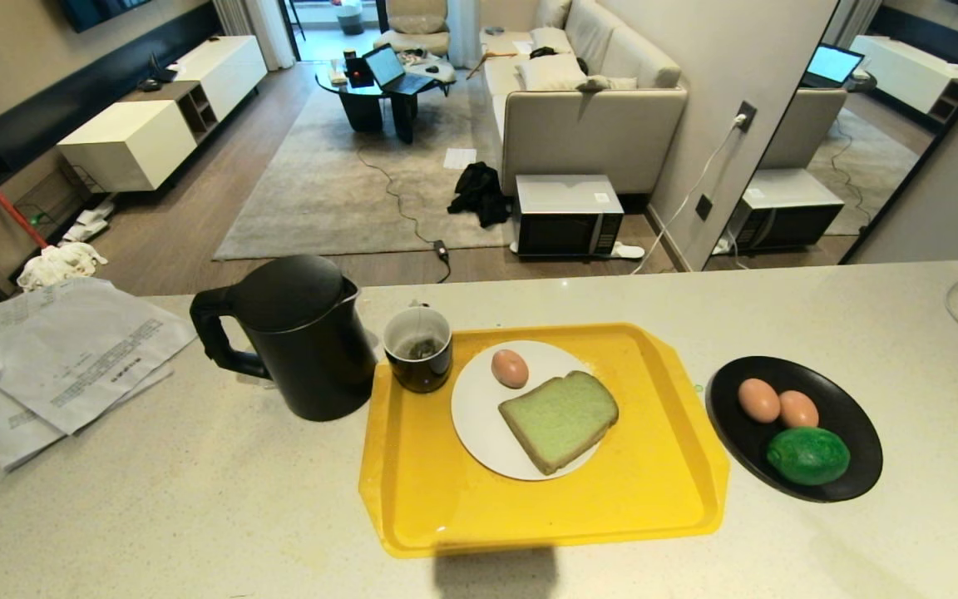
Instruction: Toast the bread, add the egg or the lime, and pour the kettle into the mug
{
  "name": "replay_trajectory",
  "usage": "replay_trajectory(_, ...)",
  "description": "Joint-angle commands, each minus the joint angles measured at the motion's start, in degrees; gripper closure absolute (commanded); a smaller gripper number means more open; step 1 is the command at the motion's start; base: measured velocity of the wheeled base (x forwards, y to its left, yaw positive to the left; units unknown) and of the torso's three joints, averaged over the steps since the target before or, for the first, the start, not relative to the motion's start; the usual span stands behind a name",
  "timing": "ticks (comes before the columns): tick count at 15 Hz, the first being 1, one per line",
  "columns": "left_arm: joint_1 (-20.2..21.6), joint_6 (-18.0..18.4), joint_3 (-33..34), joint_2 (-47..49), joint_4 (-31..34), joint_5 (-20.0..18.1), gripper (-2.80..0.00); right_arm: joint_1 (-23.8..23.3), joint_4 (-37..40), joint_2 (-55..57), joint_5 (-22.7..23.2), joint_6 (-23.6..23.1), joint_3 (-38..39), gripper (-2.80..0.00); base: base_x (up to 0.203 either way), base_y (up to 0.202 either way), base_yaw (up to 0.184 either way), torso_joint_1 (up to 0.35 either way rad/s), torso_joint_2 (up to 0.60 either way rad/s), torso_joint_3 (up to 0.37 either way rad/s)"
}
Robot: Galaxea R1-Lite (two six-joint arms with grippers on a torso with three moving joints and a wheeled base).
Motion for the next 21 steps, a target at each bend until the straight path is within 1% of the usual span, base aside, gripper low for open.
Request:
replay_trajectory(1,0.0,0.0,0.0,0.0,0.0,0.0,0.00,0.0,0.0,0.0,0.0,0.0,0.0,0.00,0.000,0.000,0.000,0.000,0.00,0.000)
replay_trajectory(4,0.1,0.1,0.0,0.0,0.0,0.0,0.00,0.0,0.0,0.0,0.0,0.0,0.0,0.00,0.000,0.000,0.000,0.000,0.00,0.000)
replay_trajectory(6,0.1,1.0,-0.1,0.0,0.0,0.1,0.00,0.0,0.0,0.0,0.0,0.0,0.0,0.00,0.000,0.000,0.000,0.000,0.00,0.000)
replay_trajectory(7,0.1,3.1,-0.1,0.0,0.2,0.0,0.00,0.0,0.0,0.0,0.0,0.0,0.0,0.00,0.000,0.000,0.000,0.000,0.00,0.000)
replay_trajectory(9,0.1,10.0,-0.2,0.1,0.5,-0.8,0.00,0.0,0.0,0.0,0.0,0.0,0.0,0.00,0.000,0.000,0.000,0.000,0.00,0.000)
replay_trajectory(10,0.1,10.2,-0.6,0.3,2.1,-1.5,0.00,0.0,0.0,0.0,0.0,-0.1,0.0,0.00,0.000,0.000,0.000,0.000,0.00,0.000)
replay_trajectory(11,0.1,10.1,-1.4,0.3,4.3,-1.6,0.00,0.0,0.0,0.0,0.0,-0.1,0.0,0.00,0.000,0.000,0.000,0.000,0.00,0.000)
replay_trajectory(12,0.1,9.1,-2.0,0.1,5.7,-1.4,0.00,0.0,0.0,0.0,0.0,0.0,0.0,0.00,0.000,0.000,0.000,0.000,0.00,0.000)
replay_trajectory(15,0.0,7.4,-1.5,0.0,4.0,-1.1,0.00,0.0,0.0,0.0,0.0,0.0,0.0,0.00,0.000,0.000,0.000,0.000,0.00,0.000)
replay_trajectory(19,0.0,2.5,-1.5,0.0,4.0,-0.8,0.00,0.0,0.0,0.0,0.0,0.0,0.0,0.00,0.000,0.000,0.000,0.000,0.00,0.000)
replay_trajectory(21,0.0,1.6,-1.5,0.0,4.0,0.0,0.00,0.0,0.0,0.0,0.0,0.0,0.0,0.00,0.000,0.000,0.000,0.000,0.00,0.000)
